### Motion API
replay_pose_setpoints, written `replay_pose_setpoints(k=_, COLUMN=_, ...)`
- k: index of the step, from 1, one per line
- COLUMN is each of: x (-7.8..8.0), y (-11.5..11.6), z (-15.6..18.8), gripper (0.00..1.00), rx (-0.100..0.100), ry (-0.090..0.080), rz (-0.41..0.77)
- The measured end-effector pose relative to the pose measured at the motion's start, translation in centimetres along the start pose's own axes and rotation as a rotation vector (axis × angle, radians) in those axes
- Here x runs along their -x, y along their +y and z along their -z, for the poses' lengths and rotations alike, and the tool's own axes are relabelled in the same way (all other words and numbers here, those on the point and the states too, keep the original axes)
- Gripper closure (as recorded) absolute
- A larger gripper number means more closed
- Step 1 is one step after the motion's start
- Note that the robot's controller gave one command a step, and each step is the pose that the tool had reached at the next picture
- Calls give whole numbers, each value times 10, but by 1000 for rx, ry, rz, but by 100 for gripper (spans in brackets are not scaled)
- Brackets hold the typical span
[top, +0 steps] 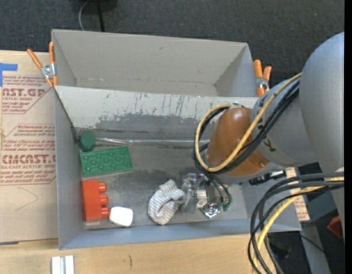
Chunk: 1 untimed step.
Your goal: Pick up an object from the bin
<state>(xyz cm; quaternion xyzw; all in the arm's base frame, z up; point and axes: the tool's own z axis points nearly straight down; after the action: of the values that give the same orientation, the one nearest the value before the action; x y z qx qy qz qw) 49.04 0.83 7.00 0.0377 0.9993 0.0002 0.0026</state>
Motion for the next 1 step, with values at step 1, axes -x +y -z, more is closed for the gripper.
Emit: replay_pose_setpoints(k=1, x=2, y=2, z=39, gripper=100, rx=-1, ry=9, rz=49)
